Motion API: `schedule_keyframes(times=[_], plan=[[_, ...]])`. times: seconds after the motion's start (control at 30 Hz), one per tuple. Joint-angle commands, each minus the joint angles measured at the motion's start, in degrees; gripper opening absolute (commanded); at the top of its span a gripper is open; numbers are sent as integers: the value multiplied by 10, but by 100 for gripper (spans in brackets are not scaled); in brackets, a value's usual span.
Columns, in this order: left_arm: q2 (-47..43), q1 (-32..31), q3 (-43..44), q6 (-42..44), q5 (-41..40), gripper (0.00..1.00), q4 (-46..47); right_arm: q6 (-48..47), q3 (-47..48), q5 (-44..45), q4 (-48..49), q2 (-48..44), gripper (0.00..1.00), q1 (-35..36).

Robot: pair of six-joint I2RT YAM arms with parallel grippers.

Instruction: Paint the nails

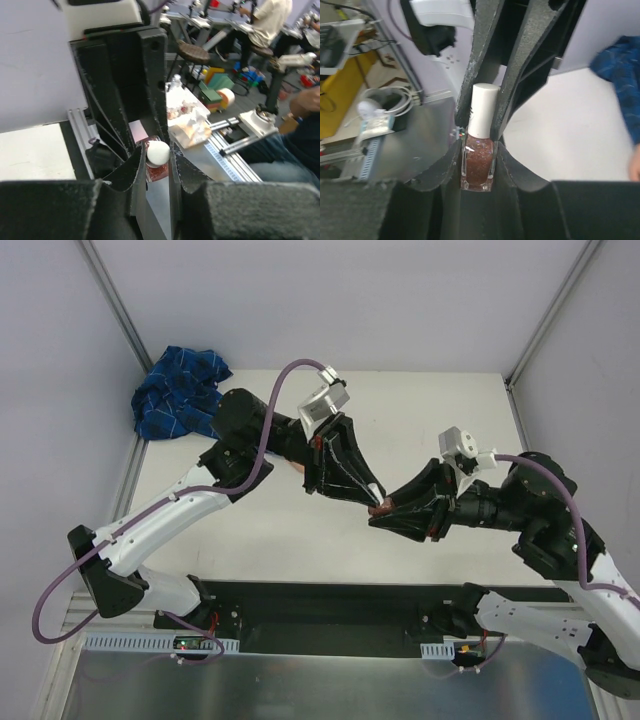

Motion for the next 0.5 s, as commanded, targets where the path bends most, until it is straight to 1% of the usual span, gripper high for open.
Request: schedule_keyframes(times=[0.0, 0.03, 0.07, 0.1, 0.17, 0.2, 0.23, 0.27, 0.3, 0.33, 0.37, 0.4, 0.47], plan=[[0, -2, 9, -113, 63, 0, 122, 6, -23, -171, 75, -11, 0, 11], [3, -1, 23, -94, 59, 0, 94, -2, -25, -155, 68, -18, 0, 10], [3, 0, 32, -81, 54, 7, 66, -8, -23, -131, 50, -22, 0, 9], [5, 2, 40, -66, 42, 39, 2, -20, -18, -123, 40, -19, 0, 9], [-1, 5, 58, -18, 21, 59, -59, -34, -2, -101, 5, -16, 0, 9], [-11, 6, 70, 4, -6, 86, -131, -50, 2, -89, -7, -13, 0, 9], [-16, 6, 77, 52, -23, 89, -167, -58, 9, -63, -34, -11, 0, 9], [-22, 6, 82, 71, -40, 90, -200, -69, 19, -50, -46, -8, 0, 9], [-32, 7, 86, 84, -80, 91, -241, -81, 24, -38, -55, -3, 0, 9], [-35, 7, 88, 106, -96, 91, -260, -86, 26, -13, -69, -1, 0, 9], [-40, 7, 88, 112, -112, 91, -263, -90, 27, -2, -70, 1, 0, 9], [-43, 7, 88, 120, -137, 89, -297, -92, 27, 8, -71, 3, 0, 9], [-42, 6, 90, 126, -151, 84, -311, -96, 29, 36, -72, 4, 0, 9]])
